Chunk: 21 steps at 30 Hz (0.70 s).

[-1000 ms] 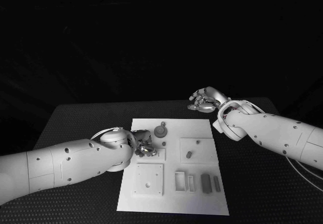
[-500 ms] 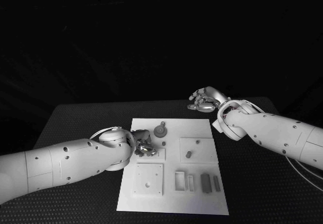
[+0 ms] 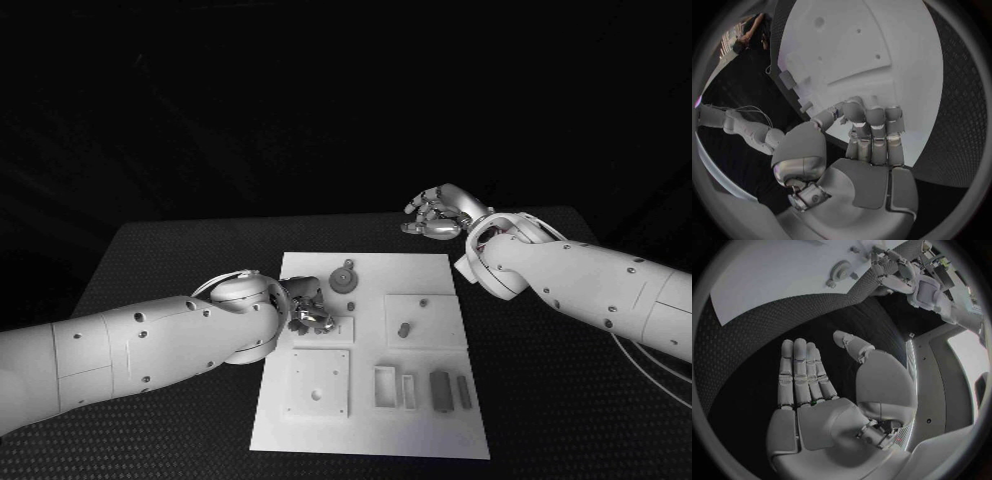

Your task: Assemble the parts on the task board

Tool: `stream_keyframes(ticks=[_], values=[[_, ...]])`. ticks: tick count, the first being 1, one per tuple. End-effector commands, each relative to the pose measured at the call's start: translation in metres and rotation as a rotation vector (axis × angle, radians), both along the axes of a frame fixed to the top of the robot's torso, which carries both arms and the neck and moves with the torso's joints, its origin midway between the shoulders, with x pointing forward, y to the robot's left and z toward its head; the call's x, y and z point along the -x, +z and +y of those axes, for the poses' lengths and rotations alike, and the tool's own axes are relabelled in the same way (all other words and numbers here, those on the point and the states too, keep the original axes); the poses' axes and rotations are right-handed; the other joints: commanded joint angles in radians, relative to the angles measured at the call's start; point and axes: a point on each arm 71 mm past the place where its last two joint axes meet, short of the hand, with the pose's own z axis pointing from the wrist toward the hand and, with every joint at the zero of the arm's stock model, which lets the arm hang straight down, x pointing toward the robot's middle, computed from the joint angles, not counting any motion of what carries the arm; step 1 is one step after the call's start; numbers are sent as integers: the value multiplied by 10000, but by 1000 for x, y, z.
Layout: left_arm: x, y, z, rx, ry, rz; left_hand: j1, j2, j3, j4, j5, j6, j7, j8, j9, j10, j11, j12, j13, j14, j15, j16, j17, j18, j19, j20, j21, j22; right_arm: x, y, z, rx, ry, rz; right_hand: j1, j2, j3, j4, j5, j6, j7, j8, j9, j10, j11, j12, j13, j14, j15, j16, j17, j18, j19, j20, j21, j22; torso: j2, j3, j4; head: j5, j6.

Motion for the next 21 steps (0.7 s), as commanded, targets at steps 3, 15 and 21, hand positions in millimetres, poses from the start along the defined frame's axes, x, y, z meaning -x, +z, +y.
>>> stream_keyframes(ticks=[3, 15, 21], values=[[14, -25, 0, -343, -297, 1383, 234, 369, 4, -81, 59, 1186, -1111, 47, 11, -562, -524, 68, -14, -72, -5, 37, -16, 18, -60, -748, -61, 212, 1, 0, 1, 28, 127, 38, -13, 41, -46, -13, 47, -16, 82, 27, -10, -55, 4, 44, -18, -71, -6, 46, -17, 160, 24, 12, -40, 13, 0, 0, 5, -15, 4], [14, -26, 2, -613, -437, 1463, 243, 369, 4, -121, 62, 1181, -1115, 60, 12, -565, -531, 83, -18, -72, -4, 51, -20, 22, -61, -749, -53, 215, 1, 0, 1, 31, 130, 42, -15, 43, -49, -15, 48, -16, 83, 29, -12, -58, 5, 52, -31, -72, -6, 49, -21, 160, 27, 13, -49, 22, 1, -1, 3, -14, -23], [14, -26, 3, -728, -482, 1453, 246, 367, 3, -131, 59, 1178, -1116, 63, 13, -566, -532, 86, -19, -73, -4, 55, -21, 23, -63, -749, -50, 215, 1, 0, 1, 30, 139, 44, -15, 42, -50, -16, 48, -16, 83, 30, -13, -60, 6, 56, -37, -73, -6, 50, -23, 160, 28, 13, -53, 25, -2, -2, 8, -14, -25]])
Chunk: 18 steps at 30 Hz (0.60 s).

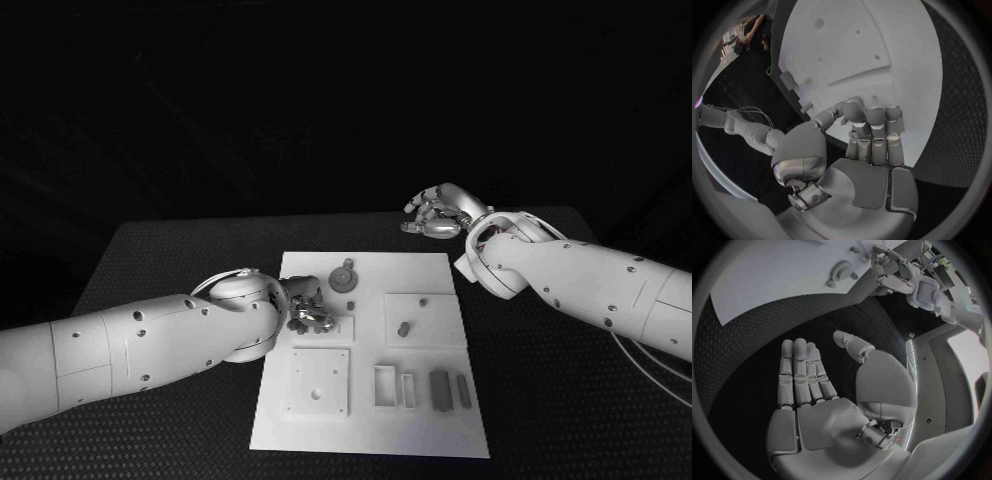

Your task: Assemble the parts on the task board

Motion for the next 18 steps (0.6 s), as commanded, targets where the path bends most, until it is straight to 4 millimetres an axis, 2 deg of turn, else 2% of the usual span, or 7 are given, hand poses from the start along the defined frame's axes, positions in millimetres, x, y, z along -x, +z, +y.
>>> stream_keyframes(ticks=[1, 18], values=[[15, -27, 2, -698, -364, 1420, 246, 366, 29, -102, 30, 1164, -1127, 32, 12, -566, -532, 49, -11, -75, -6, 56, -13, 23, -64, -750, -4, 217, 1, 0, 1, 32, 133, 39, -15, 42, -51, -16, 48, -18, 85, 30, -14, -60, 5, 57, -19, -73, -6, 50, -14, 160, 29, 13, -54, 16, -2, -2, 4, -5, -3], [12, -27, 6, -1135, -419, 1137, 243, 366, 25, -112, 13, 1154, -1126, 42, 12, -573, -534, 59, -18, -80, -3, 66, -18, 23, -65, -746, 4, 216, 1, 0, 1, 34, 137, 42, -15, 43, -54, -20, 46, -20, 86, 33, -18, -65, 6, 70, -39, -76, -5, 53, -21, 160, 33, 14, -68, 30, 5, 8, -5, 11, -14]])
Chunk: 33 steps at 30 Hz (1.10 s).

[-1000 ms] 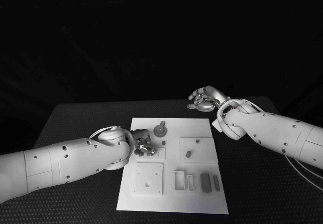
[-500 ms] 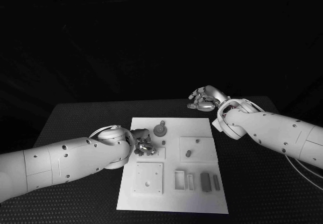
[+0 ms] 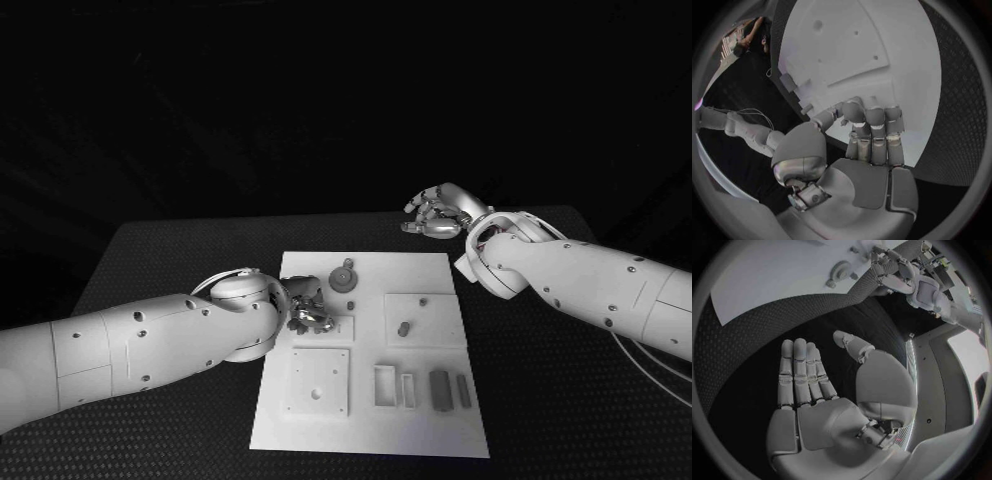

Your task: Assemble the parts on the task board

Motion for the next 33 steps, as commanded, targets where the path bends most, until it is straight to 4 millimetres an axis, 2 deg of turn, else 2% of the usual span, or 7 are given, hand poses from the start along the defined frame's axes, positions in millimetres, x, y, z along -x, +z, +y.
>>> stream_keyframes(ticks=[1, 6, 13, 20, 27, 32, 33], values=[[12, -27, 7, -1081, -300, 1149, 243, 365, 23, -111, 21, 1156, -1123, 42, -5, -573, -534, 59, -10, -63, 14, 66, -10, 22, -65, -748, 3, 217, 0, 0, 1, 35, 132, 40, -15, 43, -54, -20, 46, -7, 73, 33, -11, -65, 6, 71, -20, -76, -5, 53, -13, 160, 33, 14, -68, 12, 5, 11, -6, 13, -9], [11, -27, 7, -1323, -401, 1156, 274, 319, 31, -126, -109, 1130, -1122, 54, -9, -589, -535, 70, -30, -79, 22, 80, -25, 29, -73, -743, 13, 215, 0, 0, 2, 34, 132, 41, -14, 43, -55, -21, 46, -8, 73, 34, -12, -67, 6, 74, -25, -77, -5, 54, -15, 160, 35, 14, -72, 15, 1, 11, -5, 19, 4], [10, -28, 8, -1450, -419, 1244, 279, 325, 36, -119, -120, 1127, -1121, 57, -10, -591, -534, 71, -34, -81, 24, 82, -29, 29, -76, -741, 14, 214, 0, 0, 2, 35, 129, 38, -14, 45, -55, -22, 46, -8, 73, 35, -13, -68, 6, 79, -32, -78, -5, 55, -17, 161, 36, 14, -77, 20, 6, 13, -21, 26, 5], [9, -29, 9, -1385, -336, 1375, 291, 329, 42, -122, -111, 1126, -1122, 66, -9, -590, -533, 78, -40, -83, 27, 89, -33, 31, -80, -739, 16, 214, 0, 0, 2, 35, 133, 41, -15, 45, -56, -23, 46, -9, 74, 35, -15, -70, 7, 84, -40, -79, -4, 57, -20, 160, 38, 14, -84, 25, 3, 11, -4, 0, 8], [9, -28, 8, -1037, -135, 1436, 148, 440, -9, 12, -162, 1090, -1106, 89, -13, -610, -512, 87, -78, -112, 26, 80, -76, 23, -90, -720, 13, 203, 0, 0, 2, 35, 130, 42, -13, 48, -55, -24, 47, -10, 74, 36, -16, -72, 7, 89, -47, -80, -4, 58, -22, 161, 39, 14, -89, 29, -1, 9, -2, 7, 23], [8, -28, 7, -807, 2, 1474, -23, 523, -56, 122, -288, 1052, -1093, 110, -15, -623, -489, 84, -119, -133, 0, 59, -123, 21, -101, -722, -1, 195, 0, 0, 2, 37, 128, 46, -15, 48, -56, -23, 47, -11, 74, 36, -17, -73, 7, 91, -52, -80, -4, 59, -24, 160, 39, 14, -93, 32, -1, 8, -3, 10, 28], [8, -28, 7, -783, 16, 1485, -119, 537, -74, 186, -490, 1036, -1089, 126, -15, -624, -472, 87, -143, -142, -19, 49, -151, 25, -106, -732, -10, 192, 0, 0, 2, 38, 127, 47, -15, 48, -57, -23, 47, -11, 74, 36, -17, -73, 7, 92, -53, -81, -4, 59, -25, 160, 40, 15, -94, 33, -2, 9, -7, 12, 28]])
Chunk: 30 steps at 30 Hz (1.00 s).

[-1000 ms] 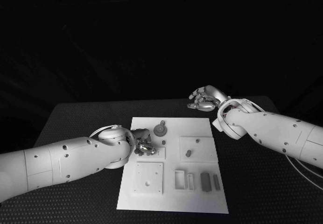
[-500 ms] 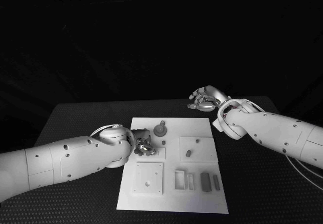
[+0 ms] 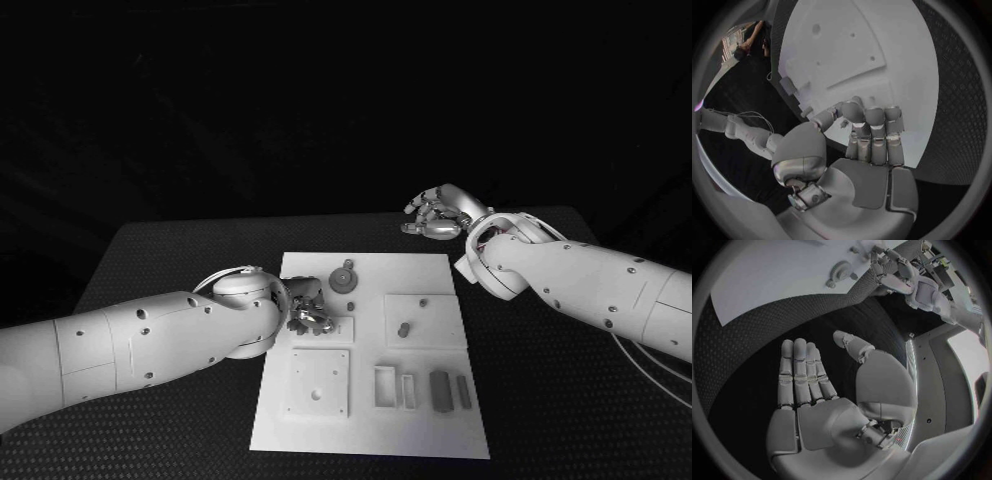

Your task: Assemble the parts on the task board

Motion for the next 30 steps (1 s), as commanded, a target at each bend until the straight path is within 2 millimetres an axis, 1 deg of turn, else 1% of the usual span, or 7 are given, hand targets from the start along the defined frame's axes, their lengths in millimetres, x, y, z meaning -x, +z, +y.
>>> stream_keyframes(ticks=[1, 4, 5, 6, 7, 17, 30], values=[[11, -28, 8, -531, 248, 1315, 38, 307, -7, 188, -458, 1021, -989, 67, 11, -586, -493, 55, -57, -67, -28, 11, -63, -53, -76, -730, -73, 184, 0, 0, 1, 37, 118, 41, -16, 48, -56, -22, 47, -4, 99, 36, -10, -74, 7, 54, -16, -81, -3, 59, -15, 160, 40, 15, -56, 14, -6, 0, -5, 6, -1], [11, -28, 8, -502, 265, 1334, -172, 254, -12, 430, -787, 1004, -986, 104, 4, -576, -468, 78, -105, -77, -45, 22, -111, -64, -84, -746, -90, 184, 0, 0, 1, 37, 118, 44, -16, 47, -57, -22, 47, -5, 99, 37, -11, -75, 8, 56, -19, -81, -3, 59, -16, 160, 40, 15, -58, 16, -4, 3, -7, 8, -5], [11, -28, 8, -504, 270, 1335, -246, 232, -17, 505, -940, 997, -987, 117, 0, -577, -467, 87, -123, -81, -49, 32, -126, -67, -89, -753, -96, 186, 0, 0, 1, 37, 116, 42, -17, 47, -57, -22, 47, -5, 99, 37, -11, -75, 8, 56, -20, -81, -3, 60, -17, 160, 40, 15, -59, 17, -4, 4, -6, 7, -5], [11, -28, 8, -502, 276, 1335, -338, 175, -36, 608, -1253, 993, -989, 130, -4, -579, -463, 94, -139, -83, -52, 41, -140, -69, -88, -760, -99, 186, 0, 0, 1, 36, 116, 41, -17, 47, -57, -22, 47, -5, 99, 36, -12, -76, 8, 57, -21, -82, -3, 60, -17, 160, 40, 15, -59, 17, -1, 3, -7, -2, -6], [11, -28, 8, -501, 287, 1331, -375, 140, -32, 660, -1328, 991, -990, 136, -8, -580, -464, 100, -148, -88, -54, 44, -149, -70, -90, -764, -102, 186, 0, 0, 1, 36, 116, 42, -17, 47, -57, -22, 47, -6, 99, 36, -12, -76, 8, 57, -21, -82, -3, 60, -17, 160, 40, 15, -60, 18, -1, 4, -7, -2, -6], [10, -29, 8, -533, 291, 1359, -564, -194, -50, 864, -1562, 981, -995, 174, -24, -579, -460, 139, -193, -96, -68, 81, -190, -72, -87, -787, -106, 191, 1, 0, 2, 32, 132, 44, -15, 45, -57, -24, 48, -10, 100, 36, -15, -81, 9, 62, -33, -87, -2, 59, -22, 160, 40, 15, -70, 24, -2, 3, -2, 3, -3], [9, -28, 9, -511, 352, 1307, -664, -382, -60, 1060, -1806, 977, -1001, 205, -37, -580, -461, 172, -224, -101, -77, 110, -220, -71, -76, -802, -106, 191, 1, 0, 2, 38, 152, 67, -18, 46, -58, -22, 48, -15, 102, 35, -18, -88, 11, 68, -47, -92, 0, 59, -28, 160, 39, 17, -82, 32, -2, -3, -6, 5, -4]])
